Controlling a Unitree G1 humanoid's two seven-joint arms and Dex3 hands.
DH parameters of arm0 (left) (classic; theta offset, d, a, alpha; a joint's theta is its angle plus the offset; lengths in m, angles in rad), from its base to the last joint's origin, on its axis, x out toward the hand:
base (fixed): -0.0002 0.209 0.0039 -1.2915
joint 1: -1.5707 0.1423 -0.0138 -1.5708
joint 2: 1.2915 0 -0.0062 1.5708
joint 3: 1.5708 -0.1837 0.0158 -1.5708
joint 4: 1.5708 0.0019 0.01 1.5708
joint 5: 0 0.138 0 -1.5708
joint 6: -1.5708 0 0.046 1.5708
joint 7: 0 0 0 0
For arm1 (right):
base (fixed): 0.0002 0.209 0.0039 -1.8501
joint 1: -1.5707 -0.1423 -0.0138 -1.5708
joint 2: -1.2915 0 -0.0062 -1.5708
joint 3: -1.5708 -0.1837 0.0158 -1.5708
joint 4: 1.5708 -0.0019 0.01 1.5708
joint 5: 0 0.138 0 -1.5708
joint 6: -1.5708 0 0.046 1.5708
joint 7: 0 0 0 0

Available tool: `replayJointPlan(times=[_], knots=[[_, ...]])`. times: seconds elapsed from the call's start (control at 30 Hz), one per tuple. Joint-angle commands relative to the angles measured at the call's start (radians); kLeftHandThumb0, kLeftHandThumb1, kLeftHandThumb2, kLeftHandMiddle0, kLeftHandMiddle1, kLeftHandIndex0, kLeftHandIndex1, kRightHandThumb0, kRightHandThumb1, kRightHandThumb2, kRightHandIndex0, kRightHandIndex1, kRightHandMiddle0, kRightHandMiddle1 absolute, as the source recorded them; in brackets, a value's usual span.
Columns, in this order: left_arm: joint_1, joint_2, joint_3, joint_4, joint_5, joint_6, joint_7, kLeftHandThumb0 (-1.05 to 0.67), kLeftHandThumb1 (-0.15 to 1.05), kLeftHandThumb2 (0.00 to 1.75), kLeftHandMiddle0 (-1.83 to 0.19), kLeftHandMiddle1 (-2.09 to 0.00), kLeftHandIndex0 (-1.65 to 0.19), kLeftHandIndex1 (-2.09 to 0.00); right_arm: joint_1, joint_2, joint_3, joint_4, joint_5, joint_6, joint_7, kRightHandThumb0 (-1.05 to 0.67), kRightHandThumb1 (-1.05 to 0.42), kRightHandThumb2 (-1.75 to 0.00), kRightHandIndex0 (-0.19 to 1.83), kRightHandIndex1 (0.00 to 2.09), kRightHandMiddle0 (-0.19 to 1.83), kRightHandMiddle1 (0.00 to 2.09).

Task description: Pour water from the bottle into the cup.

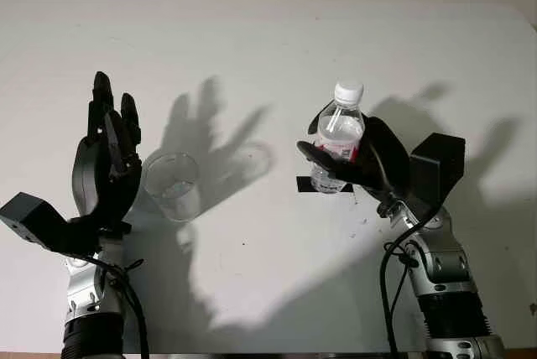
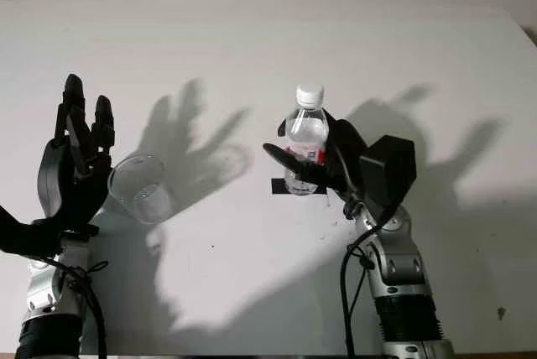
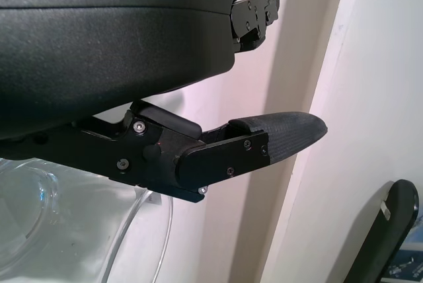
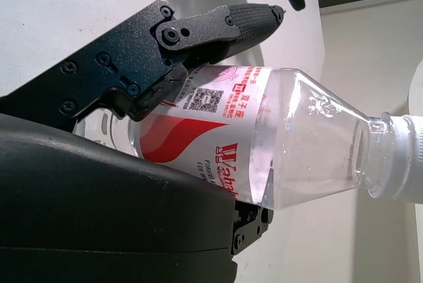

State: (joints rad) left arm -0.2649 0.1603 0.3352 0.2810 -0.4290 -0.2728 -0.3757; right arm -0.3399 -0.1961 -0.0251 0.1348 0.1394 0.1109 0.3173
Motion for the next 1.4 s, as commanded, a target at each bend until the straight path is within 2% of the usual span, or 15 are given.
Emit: replayJointPlan(times=[0.0, 0.03, 0.13, 0.23, 0.33, 0.4, 0.47, 0.5, 0.57, 0.63, 0.77, 0.9, 1.13, 1.37], knots=[[0.030, 0.001, 0.003, 0.003, -0.004, 0.004, -0.005, -0.71, 1.05, 0.65, 0.19, 0.00, 0.19, 0.00, 0.005, -0.009, -0.003, 0.022, 0.003, -0.015, 0.018, -0.47, -1.05, -0.39, 0.95, 2.09, 0.59, 2.09], [0.031, 0.001, 0.003, 0.000, -0.003, 0.006, -0.003, -0.71, 1.05, 0.66, 0.19, 0.00, 0.19, 0.00, 0.006, -0.011, -0.003, 0.032, 0.005, -0.020, 0.028, -0.52, -1.05, -0.30, 0.72, 2.09, 0.46, 2.09], [0.034, 0.002, 0.000, -0.006, 0.003, 0.009, 0.002, -0.71, 1.05, 0.66, 0.19, 0.00, 0.19, 0.00, 0.011, -0.010, -0.007, 0.062, 0.021, -0.045, 0.066, -0.57, -1.05, -0.18, 0.26, 2.08, 0.14, 2.04], [0.033, 0.004, 0.001, -0.004, 0.006, 0.006, 0.003, -0.71, 1.05, 0.66, 0.19, 0.00, 0.19, 0.00, 0.016, -0.012, -0.013, 0.092, 0.042, -0.072, 0.116, -0.59, -1.05, -0.13, 0.07, 1.84, 0.04, 1.78], [0.031, 0.006, 0.001, 0.003, 0.004, 0.000, -0.005, -0.71, 1.05, 0.67, 0.19, 0.00, 0.19, 0.00, 0.025, -0.023, -0.012, 0.131, 0.046, -0.121, 0.169, -0.60, -1.04, -0.07, 0.03, 1.14, 0.02, 1.42], [0.029, 0.006, 0.002, 0.004, 0.004, 0.001, -0.002, -0.71, 1.05, 0.67, 0.19, 0.00, 0.19, 0.00, 0.030, -0.040, 0.005, 0.160, 0.014, -0.173, 0.192, -0.65, -1.04, -0.06, 0.12, 0.52, 0.02, 1.16], [0.028, 0.004, 0.002, 0.004, 0.003, 0.005, 0.000, -0.71, 1.05, 0.66, 0.19, 0.00, 0.19, 0.00, 0.035, -0.048, 0.015, 0.189, -0.001, -0.219, 0.215, -0.69, -1.03, -0.05, 0.14, 0.19, 0.03, 0.89], [0.027, 0.004, 0.002, 0.006, 0.003, 0.004, 0.001, -0.71, 1.05, 0.66, 0.19, 0.00, 0.19, 0.00, 0.040, -0.049, 0.017, 0.197, -0.002, -0.235, 0.224, -0.70, -1.02, -0.05, 0.12, 0.12, 0.05, 0.75], [0.025, 0.004, 0.002, 0.007, 0.002, 0.003, 0.000, -0.71, 1.05, 0.66, 0.19, 0.00, 0.19, 0.00, 0.050, -0.051, 0.020, 0.199, -0.004, -0.246, 0.231, -0.72, -1.00, -0.05, 0.06, 0.06, 0.09, 0.48], [0.024, 0.003, 0.002, 0.006, -0.001, 0.007, -0.002, -0.71, 1.05, 0.66, 0.19, 0.00, 0.19, 0.00, 0.060, -0.048, 0.018, 0.199, -0.006, -0.260, 0.228, -0.72, -0.99, -0.05, 0.02, 0.04, 0.06, 0.33], [0.025, 0.002, 0.001, 0.005, 0.003, 0.006, 0.002, -0.71, 1.05, 0.66, 0.19, 0.00, 0.19, 0.00, 0.074, -0.046, 0.015, 0.203, -0.010, -0.280, 0.218, -0.80, -0.96, -0.05, -0.16, 0.01, -0.06, 0.16], [0.027, 0.001, 0.001, 0.004, 0.003, 0.005, 0.007, -0.71, 1.05, 0.66, 0.19, 0.00, 0.19, 0.00, 0.088, -0.045, 0.010, 0.212, -0.017, -0.324, 0.204, -0.86, -0.96, -0.05, -0.19, 0.00, -0.18, 0.03], [0.024, 0.004, 0.000, 0.010, 0.006, -0.001, 0.003, -0.71, 1.05, 0.66, 0.19, 0.00, 0.19, 0.00, 0.082, -0.025, -0.023, 0.274, -0.014, -0.400, 0.124, -0.94, -0.98, -0.06, -0.19, 0.00, -0.19, 0.00], [0.020, 0.004, 0.002, 0.016, 0.002, -0.004, -0.002, -0.71, 1.05, 0.66, 0.19, 0.00, 0.19, 0.00, 0.055, 0.008, -0.070, 0.354, 0.023, -0.463, 0.080, -0.95, -0.99, -0.06, -0.19, 0.00, -0.19, 0.00]])
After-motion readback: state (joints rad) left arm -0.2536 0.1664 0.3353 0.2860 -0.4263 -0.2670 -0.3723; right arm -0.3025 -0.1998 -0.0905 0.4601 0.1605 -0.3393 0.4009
